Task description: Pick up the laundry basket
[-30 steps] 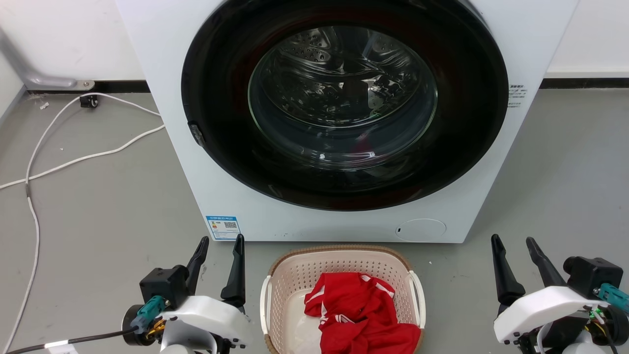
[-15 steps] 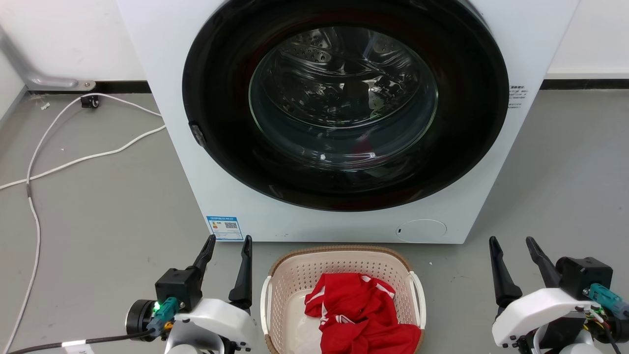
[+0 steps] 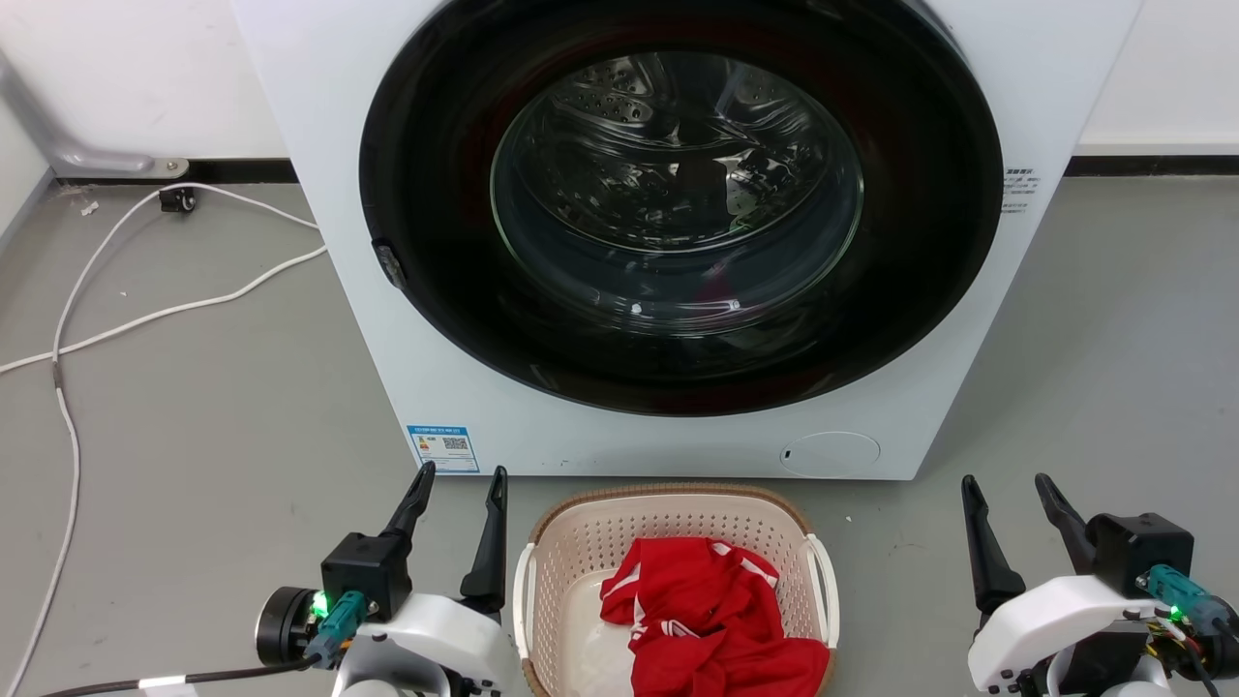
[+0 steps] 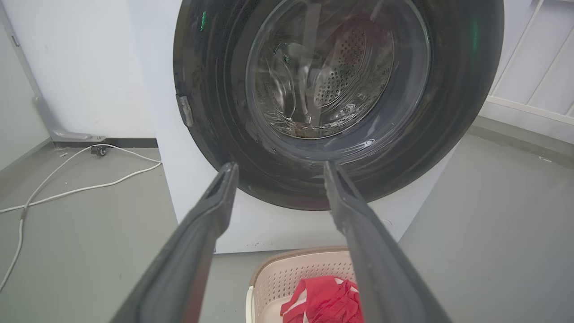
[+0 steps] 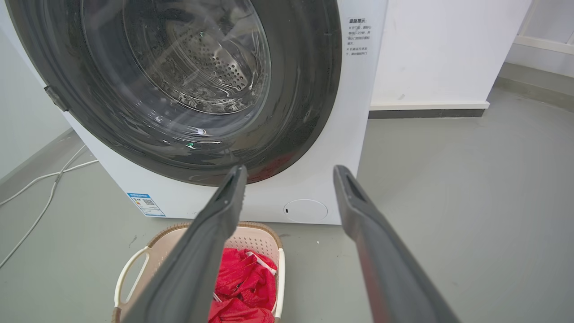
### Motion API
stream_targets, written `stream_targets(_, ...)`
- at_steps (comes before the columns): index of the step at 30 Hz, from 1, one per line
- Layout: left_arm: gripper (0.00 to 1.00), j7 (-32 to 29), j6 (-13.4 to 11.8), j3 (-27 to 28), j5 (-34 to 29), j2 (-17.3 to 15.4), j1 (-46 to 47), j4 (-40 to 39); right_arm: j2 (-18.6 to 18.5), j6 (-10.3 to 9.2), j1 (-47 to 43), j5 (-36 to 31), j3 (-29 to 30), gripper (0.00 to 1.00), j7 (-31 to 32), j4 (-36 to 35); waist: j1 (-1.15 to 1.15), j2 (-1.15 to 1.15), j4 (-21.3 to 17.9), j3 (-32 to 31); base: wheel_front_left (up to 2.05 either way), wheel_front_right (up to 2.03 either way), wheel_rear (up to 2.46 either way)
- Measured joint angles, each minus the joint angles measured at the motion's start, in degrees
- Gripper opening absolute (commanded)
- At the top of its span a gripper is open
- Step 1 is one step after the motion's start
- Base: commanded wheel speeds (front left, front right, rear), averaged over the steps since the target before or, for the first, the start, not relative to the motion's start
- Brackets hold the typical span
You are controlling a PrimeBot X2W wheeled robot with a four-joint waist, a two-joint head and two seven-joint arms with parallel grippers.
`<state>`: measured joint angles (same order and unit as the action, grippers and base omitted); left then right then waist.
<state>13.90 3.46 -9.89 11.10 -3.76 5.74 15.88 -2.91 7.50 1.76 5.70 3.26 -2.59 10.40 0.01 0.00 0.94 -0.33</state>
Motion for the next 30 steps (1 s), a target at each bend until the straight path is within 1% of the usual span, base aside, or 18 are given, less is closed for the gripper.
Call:
stream_targets(11, 1.00, 1.0, 0.3, -0.1, -3.0, 0.3, 0.2, 1.6, 0.0, 0.00, 0.0, -3.0, 0.1, 1.00, -0.9, 1.2, 0.00, 0.00, 0.0, -0.2, 0.00, 0.00, 0.00)
stream_targets(22, 1.00, 1.1, 0.4, 0.2, -2.7, 0.6, 0.8, 3.3, 0.0, 0.00, 0.3, -2.1, 0.3, 1.00, -1.3, 2.3, 0.00, 0.00, 0.0, 0.8, 0.00, 0.00, 0.00)
stream_targets(26, 1.00, 1.1, 0.4, -0.1, -2.7, 0.6, 1.8, 4.2, 0.0, 0.00, 0.6, -1.5, 0.6, 1.00, -1.4, 2.7, 0.00, 0.00, 0.0, 2.0, 0.00, 0.00, 0.00)
stream_targets(30, 1.00, 1.1, 0.5, -1.2, -2.8, 0.7, 3.3, 6.7, 0.0, 0.00, 1.4, -1.4, 1.1, 1.00, -1.3, 4.3, 0.00, 0.00, 0.1, 4.1, 0.00, 0.00, 0.00)
